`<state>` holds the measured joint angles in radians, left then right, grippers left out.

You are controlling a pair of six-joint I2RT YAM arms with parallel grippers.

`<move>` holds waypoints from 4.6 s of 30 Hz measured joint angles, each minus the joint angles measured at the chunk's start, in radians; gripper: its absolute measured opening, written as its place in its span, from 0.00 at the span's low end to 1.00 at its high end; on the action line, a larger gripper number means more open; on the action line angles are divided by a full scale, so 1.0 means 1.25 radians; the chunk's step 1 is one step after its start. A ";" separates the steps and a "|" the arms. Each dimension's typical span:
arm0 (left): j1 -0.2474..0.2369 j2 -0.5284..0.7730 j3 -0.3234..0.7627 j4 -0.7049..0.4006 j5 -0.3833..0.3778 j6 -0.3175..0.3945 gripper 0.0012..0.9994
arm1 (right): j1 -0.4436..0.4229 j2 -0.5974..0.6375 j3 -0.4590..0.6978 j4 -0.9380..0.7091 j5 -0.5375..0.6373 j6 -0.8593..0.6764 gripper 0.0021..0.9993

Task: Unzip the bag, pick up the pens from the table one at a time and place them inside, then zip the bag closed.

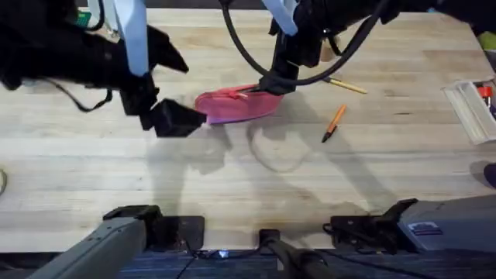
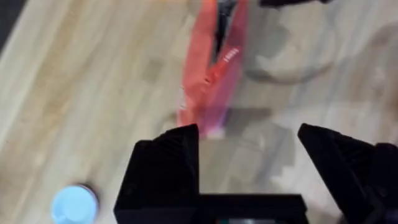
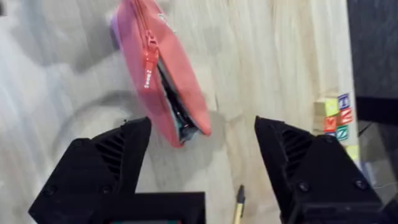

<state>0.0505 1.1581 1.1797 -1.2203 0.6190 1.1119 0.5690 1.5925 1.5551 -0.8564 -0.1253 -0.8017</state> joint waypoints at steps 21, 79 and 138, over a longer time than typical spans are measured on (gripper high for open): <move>0.000 -0.046 0.000 -0.048 -0.014 -0.010 0.99 | 0.016 0.000 0.000 0.050 -0.032 -0.057 0.03; 0.000 -0.046 0.000 -0.048 -0.014 -0.010 0.99 | 0.055 0.292 0.000 0.066 -0.083 -0.083 0.98; 0.000 -0.046 0.000 -0.041 -0.014 -0.010 0.99 | -0.108 -0.175 0.002 -0.133 0.089 0.272 1.00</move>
<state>0.0505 1.1004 1.1797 -1.2716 0.6014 1.0988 0.4334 1.3740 1.5570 -1.0225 -0.0143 -0.4618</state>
